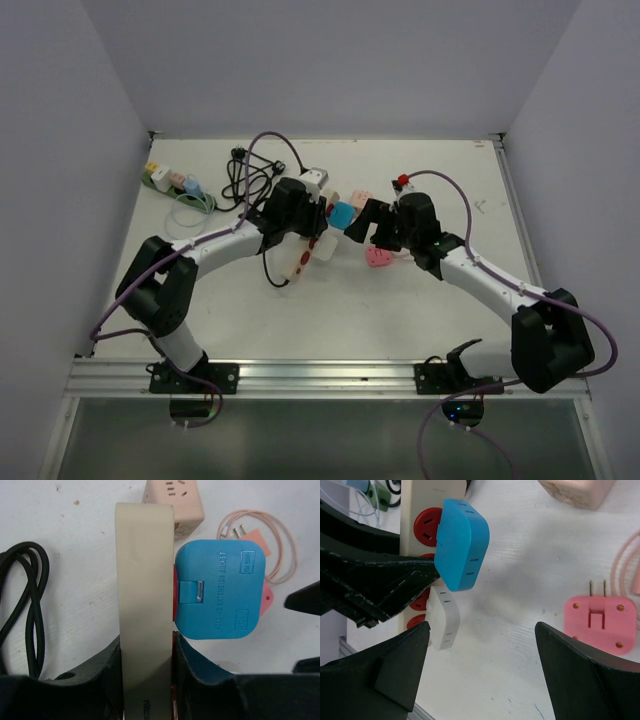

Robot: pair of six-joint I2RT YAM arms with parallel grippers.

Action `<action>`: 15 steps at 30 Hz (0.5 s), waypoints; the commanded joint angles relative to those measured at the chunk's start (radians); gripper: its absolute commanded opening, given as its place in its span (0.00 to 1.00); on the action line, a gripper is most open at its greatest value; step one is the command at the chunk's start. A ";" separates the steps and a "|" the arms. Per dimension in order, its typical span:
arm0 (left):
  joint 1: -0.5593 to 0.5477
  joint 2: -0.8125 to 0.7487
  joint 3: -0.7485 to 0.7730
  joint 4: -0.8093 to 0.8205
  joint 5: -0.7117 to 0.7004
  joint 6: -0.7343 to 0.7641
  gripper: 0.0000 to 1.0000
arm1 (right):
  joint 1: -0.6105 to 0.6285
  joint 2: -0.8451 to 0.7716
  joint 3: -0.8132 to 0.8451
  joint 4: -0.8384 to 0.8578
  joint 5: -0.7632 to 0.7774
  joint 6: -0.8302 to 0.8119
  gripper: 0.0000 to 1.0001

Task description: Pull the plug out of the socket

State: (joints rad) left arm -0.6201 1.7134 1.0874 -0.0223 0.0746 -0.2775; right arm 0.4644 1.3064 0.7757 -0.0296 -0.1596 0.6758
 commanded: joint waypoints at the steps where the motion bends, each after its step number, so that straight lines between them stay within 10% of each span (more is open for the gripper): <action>1: -0.004 -0.086 -0.014 0.136 0.066 -0.049 0.00 | -0.003 0.046 0.083 0.100 -0.075 0.036 0.89; 15: -0.004 -0.150 -0.081 0.226 0.103 -0.074 0.00 | -0.003 0.185 0.177 0.177 -0.089 0.067 0.72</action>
State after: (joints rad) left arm -0.6220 1.6264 1.0016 0.0891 0.1467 -0.3077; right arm 0.4644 1.4731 0.9165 0.0937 -0.2283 0.7250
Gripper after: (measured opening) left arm 0.393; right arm 0.746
